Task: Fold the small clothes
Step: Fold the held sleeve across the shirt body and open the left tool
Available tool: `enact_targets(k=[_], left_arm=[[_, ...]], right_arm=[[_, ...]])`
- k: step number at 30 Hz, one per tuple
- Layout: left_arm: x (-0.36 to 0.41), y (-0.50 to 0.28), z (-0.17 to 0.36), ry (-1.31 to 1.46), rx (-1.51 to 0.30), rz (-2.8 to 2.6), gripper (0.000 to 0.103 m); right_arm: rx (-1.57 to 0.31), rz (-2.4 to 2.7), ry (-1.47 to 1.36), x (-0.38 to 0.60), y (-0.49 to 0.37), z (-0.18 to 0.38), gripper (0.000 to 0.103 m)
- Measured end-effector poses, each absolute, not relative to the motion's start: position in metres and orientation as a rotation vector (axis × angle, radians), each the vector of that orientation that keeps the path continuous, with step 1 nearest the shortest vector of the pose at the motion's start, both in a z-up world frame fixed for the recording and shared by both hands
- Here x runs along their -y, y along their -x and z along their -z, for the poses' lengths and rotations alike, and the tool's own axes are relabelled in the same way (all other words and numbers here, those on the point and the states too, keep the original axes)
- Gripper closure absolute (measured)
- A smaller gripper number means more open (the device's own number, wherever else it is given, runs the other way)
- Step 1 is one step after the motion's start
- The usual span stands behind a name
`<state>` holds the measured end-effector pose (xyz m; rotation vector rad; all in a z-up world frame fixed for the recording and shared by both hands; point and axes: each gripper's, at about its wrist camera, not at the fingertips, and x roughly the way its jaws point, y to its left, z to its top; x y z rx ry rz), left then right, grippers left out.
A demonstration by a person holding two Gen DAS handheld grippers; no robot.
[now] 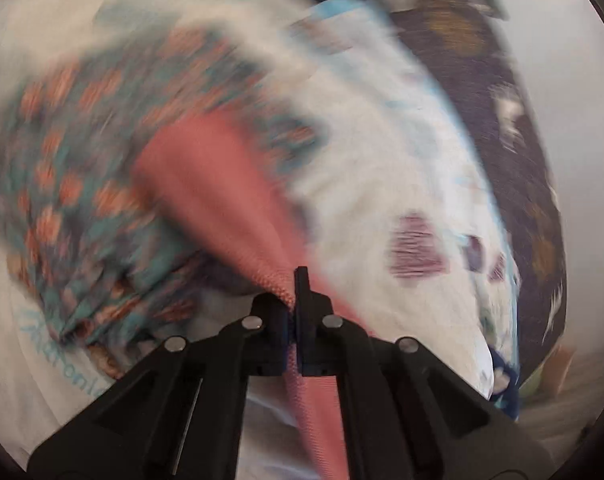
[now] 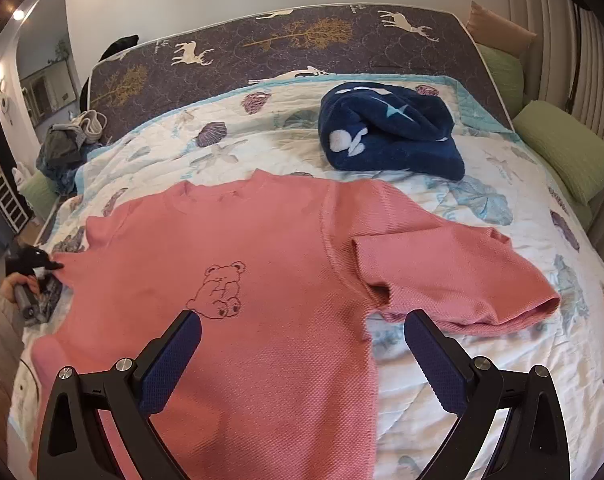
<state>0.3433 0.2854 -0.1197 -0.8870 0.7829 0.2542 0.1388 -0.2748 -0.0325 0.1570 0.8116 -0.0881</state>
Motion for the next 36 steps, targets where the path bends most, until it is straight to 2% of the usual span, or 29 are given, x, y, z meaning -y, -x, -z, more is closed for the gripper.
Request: enact_targets(k=[4,7,11,14,18,19,20,21,22,30,33,36], left_arm=[[-0.197,-0.342,0.042,0.571,-0.672,-0.019,0.1],[-0.09,-0.312,-0.011,0.27,-0.567,0.225,0.1],[0.023,-0.266,-0.011,-0.091,-0.521,0.424,0.1],[0.055,-0.252,0.014,-0.182,-0.58,0.487,0.1],[0.062,-0.242,0.04,-0.219,-0.693,0.579,0.097],[0.061,-0.235,0.044,-0.227,-0.701,0.592,0.084],[0.062,-0.228,0.046,-0.236,-0.7,0.612,0.076],[0.061,-0.219,0.044,-0.24,-0.687,0.631,0.06],[0.059,-0.212,0.044,-0.239,-0.672,0.639,0.05],[0.003,-0.192,0.022,-0.03,-0.651,0.601,0.043],[-0.023,-0.202,0.026,0.101,-0.684,0.575,0.043],[-0.02,-0.212,0.029,0.162,-0.709,0.607,0.043]], right_arm=[[-0.799,0.103,-0.166,0.28,-0.14,0.029,0.0],[-0.797,0.102,-0.2,0.282,-0.144,0.027,0.0],[-0.788,0.072,-0.256,0.28,-0.144,0.023,0.0],[-0.792,0.07,-0.264,0.28,-0.142,0.022,0.0],[-0.824,0.041,-0.293,0.285,-0.144,0.025,0.0],[-0.828,0.037,-0.296,0.286,-0.145,0.026,0.0],[-0.83,0.036,-0.296,0.286,-0.146,0.026,0.0],[-0.832,0.037,-0.288,0.284,-0.148,0.027,0.0],[-0.833,0.033,-0.281,0.282,-0.15,0.027,0.0],[-0.827,-0.061,-0.208,0.243,-0.172,0.022,0.001],[-0.813,-0.131,-0.131,0.213,-0.183,0.014,0.01],[-0.838,-0.201,-0.088,0.183,-0.196,0.012,0.028]])
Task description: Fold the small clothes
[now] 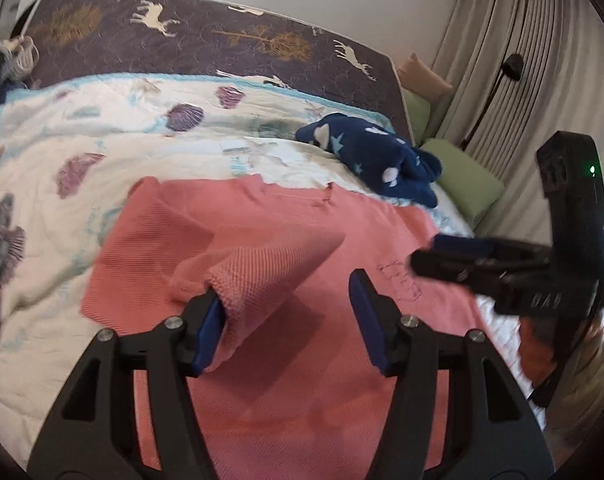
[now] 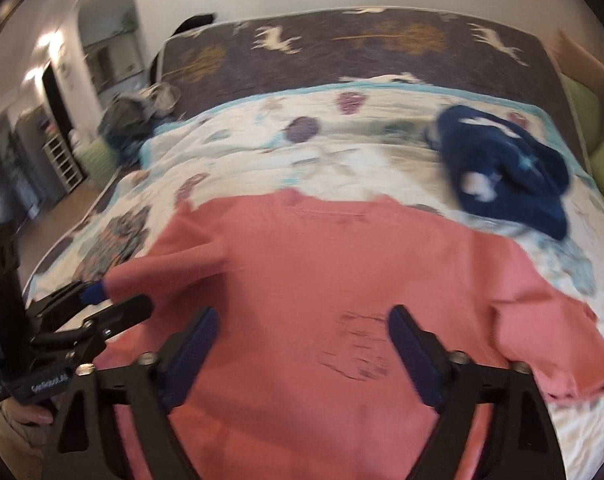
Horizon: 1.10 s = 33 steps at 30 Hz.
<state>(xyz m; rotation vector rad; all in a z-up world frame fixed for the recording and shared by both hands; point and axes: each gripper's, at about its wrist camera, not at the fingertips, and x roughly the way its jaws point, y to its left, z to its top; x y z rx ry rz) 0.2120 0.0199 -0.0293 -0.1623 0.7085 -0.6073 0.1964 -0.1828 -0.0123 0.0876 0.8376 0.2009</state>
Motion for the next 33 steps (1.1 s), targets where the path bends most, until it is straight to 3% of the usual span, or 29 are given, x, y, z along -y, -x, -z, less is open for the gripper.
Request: enact_targets(k=[5,14,28,33], left_arm=[[0.036,-0.208,0.026,0.101,-0.695,0.767,0.043],[0.088,-0.178,0.056,-0.059,-0.809,0.93,0.043],[-0.044,-0.137,0.048,-0.067,-0.807,0.52,0.039],[-0.084,-0.155,0.041,0.072,-0.793,0.384,0.039]], right_arm=[[-0.88,-0.2,-0.132,0.179,-0.204,0.013,0.038],[-0.935,-0.047,-0.202,0.249,-0.187,0.012,0.038],[-0.913,-0.332,0.248,0.109,-0.191,0.028,0.038],[-0.88,-0.341,0.438,0.067,-0.193,0.045,0.047]])
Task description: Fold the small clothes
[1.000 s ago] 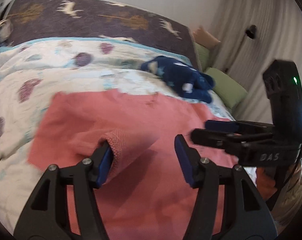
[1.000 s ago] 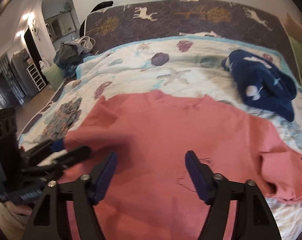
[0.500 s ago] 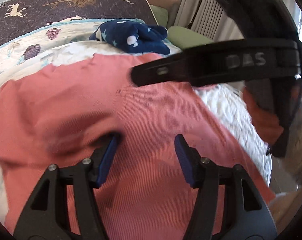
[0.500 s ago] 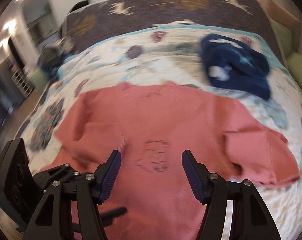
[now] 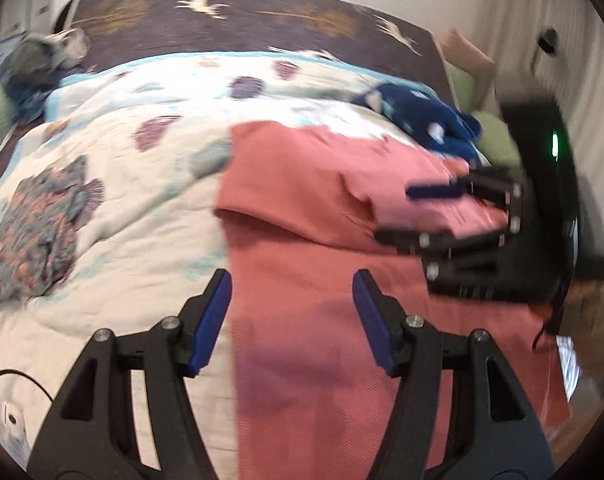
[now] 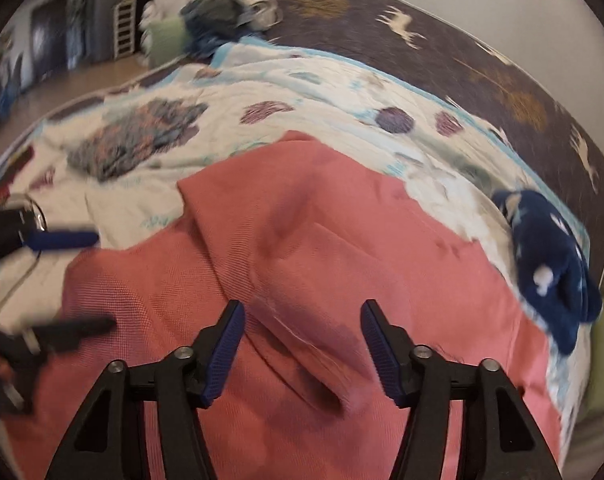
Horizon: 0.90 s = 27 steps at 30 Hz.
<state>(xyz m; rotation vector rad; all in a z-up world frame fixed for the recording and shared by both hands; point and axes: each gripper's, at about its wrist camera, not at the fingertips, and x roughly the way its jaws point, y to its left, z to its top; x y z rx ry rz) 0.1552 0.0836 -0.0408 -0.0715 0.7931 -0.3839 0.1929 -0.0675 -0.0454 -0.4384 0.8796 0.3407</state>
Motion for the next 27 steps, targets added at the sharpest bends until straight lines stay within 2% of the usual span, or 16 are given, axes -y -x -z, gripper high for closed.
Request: enact_targets(k=[2,3,5,6,8,12,14,17,19,22,24,27], left_arm=[[-0.088,-0.161,0.042,0.087,-0.79,0.354,0.039],[-0.09,-0.165,0.044,0.092,-0.795,0.336,0.039],[-0.091,-0.171,0.048,0.095,-0.807,0.31,0.039],[-0.089,-0.175,0.05,0.092,-0.816,0.295,0.039],[-0.088,-0.18,0.054,0.086,-0.825,0.279,0.039],[-0.083,-0.192,0.064,0.069,-0.842,0.272,0.039],[-0.08,-0.197,0.07,0.041,-0.854,0.246,0.039],[-0.079,-0.204,0.077,0.035,-0.879,0.21,0.039],[-0.08,-0.206,0.079,0.05,-0.89,0.204,0.039],[-0.081,-0.209,0.084,0.041,-0.904,0.18,0.039],[-0.08,-0.211,0.085,0.025,-0.909,0.165,0.039],[-0.079,-0.214,0.085,0.007,-0.911,0.154,0.039]], right_arm=[[-0.896,-0.348,0.456,0.061,-0.198,0.053,0.05],[-0.906,-0.329,0.473,0.058,-0.203,0.06,0.056],[-0.945,-0.284,0.459,0.064,-0.213,0.068,0.087],[-0.967,-0.263,0.414,0.073,-0.218,0.067,0.094],[-0.972,-0.249,0.258,0.1,-0.222,0.054,0.094],[-0.839,-0.179,-0.151,0.201,-0.202,0.008,0.094],[-0.822,-0.148,-0.297,0.245,-0.192,0.004,0.094],[-0.869,-0.028,-0.448,0.307,-0.175,0.02,0.087],[-0.915,0.015,-0.523,0.334,-0.164,0.037,0.061],[-0.927,-0.039,-0.67,0.355,-0.148,0.055,0.038],[-0.92,-0.07,-0.749,0.359,-0.144,0.061,0.034],[-0.894,-0.12,-0.736,0.35,-0.15,0.057,0.033]])
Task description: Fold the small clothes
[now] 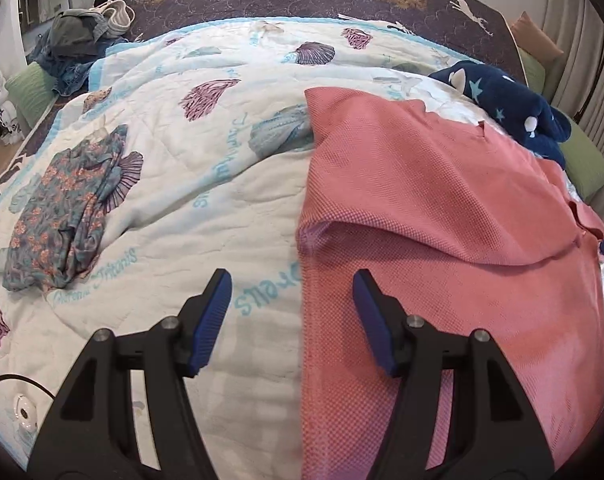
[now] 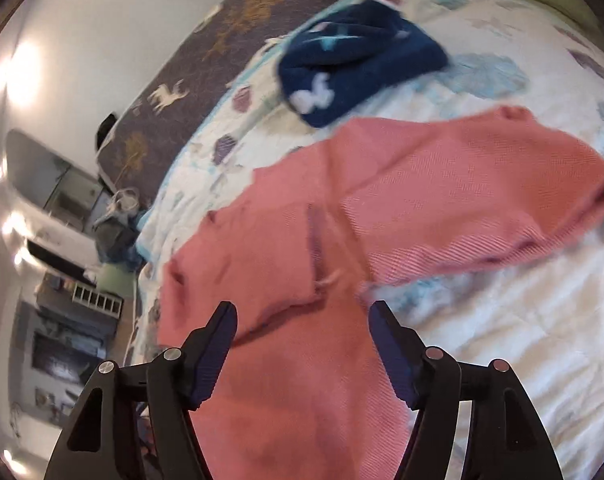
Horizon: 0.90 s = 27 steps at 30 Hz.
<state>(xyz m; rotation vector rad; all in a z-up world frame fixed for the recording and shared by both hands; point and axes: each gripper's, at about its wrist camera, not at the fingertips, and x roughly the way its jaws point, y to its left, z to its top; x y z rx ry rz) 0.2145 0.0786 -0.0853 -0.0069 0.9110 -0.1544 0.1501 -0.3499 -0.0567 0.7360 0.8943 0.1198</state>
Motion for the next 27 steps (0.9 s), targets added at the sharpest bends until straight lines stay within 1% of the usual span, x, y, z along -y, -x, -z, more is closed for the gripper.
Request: enact_targets(k=[3,5,7,10,11,12,13,14,15,16,20,22,24,27], left_arm=[[-0.075,-0.221,0.087,-0.014,-0.921,0.146,0.039],[-0.072,-0.227,0.088,-0.03,-0.926,0.147,0.039],[-0.068,-0.233,0.089,-0.051,-0.922,0.145,0.039],[-0.065,-0.241,0.087,-0.067,-0.916,0.128,0.04],[-0.065,-0.244,0.086,-0.065,-0.909,0.109,0.043],[-0.065,-0.245,0.086,-0.064,-0.903,0.093,0.057],[-0.066,-0.246,0.085,-0.06,-0.903,0.079,0.076],[-0.067,-0.247,0.085,-0.045,-0.908,0.083,0.082],[-0.068,-0.246,0.083,-0.023,-0.906,0.091,0.091],[-0.068,-0.243,0.081,-0.022,-0.892,0.085,0.092],[-0.059,-0.222,0.068,-0.126,-0.8,0.058,0.09],[-0.055,-0.215,0.068,-0.173,-0.793,0.048,0.089],[-0.054,-0.21,0.074,-0.224,-0.806,0.004,0.089],[-0.067,-0.21,0.085,-0.146,-0.891,0.032,0.089]], right_arm=[[-0.904,-0.221,-0.673,0.332,-0.165,0.053,0.033],[-0.942,-0.204,-0.64,0.325,-0.177,0.055,0.033],[-0.983,-0.143,-0.605,0.323,-0.192,0.065,0.033],[-1.001,-0.147,-0.633,0.326,-0.217,0.081,0.033],[-0.996,-0.165,-0.643,0.325,-0.225,0.084,0.033],[-0.991,-0.192,-0.635,0.322,-0.237,0.087,0.035],[-0.996,-0.198,-0.617,0.32,-0.241,0.087,0.059],[-1.002,-0.204,-0.591,0.315,-0.246,0.086,0.088],[-1.008,-0.235,-0.58,0.31,-0.251,0.085,0.098],[-1.01,-0.265,-0.604,0.308,-0.254,0.081,0.098],[-0.817,-0.218,-0.583,0.322,-0.238,0.032,0.098],[-0.771,-0.194,-0.58,0.336,-0.23,0.019,0.098],[-0.803,-0.152,-0.547,0.346,-0.228,0.024,0.098],[-0.908,-0.098,-0.538,0.352,-0.223,0.055,0.096]])
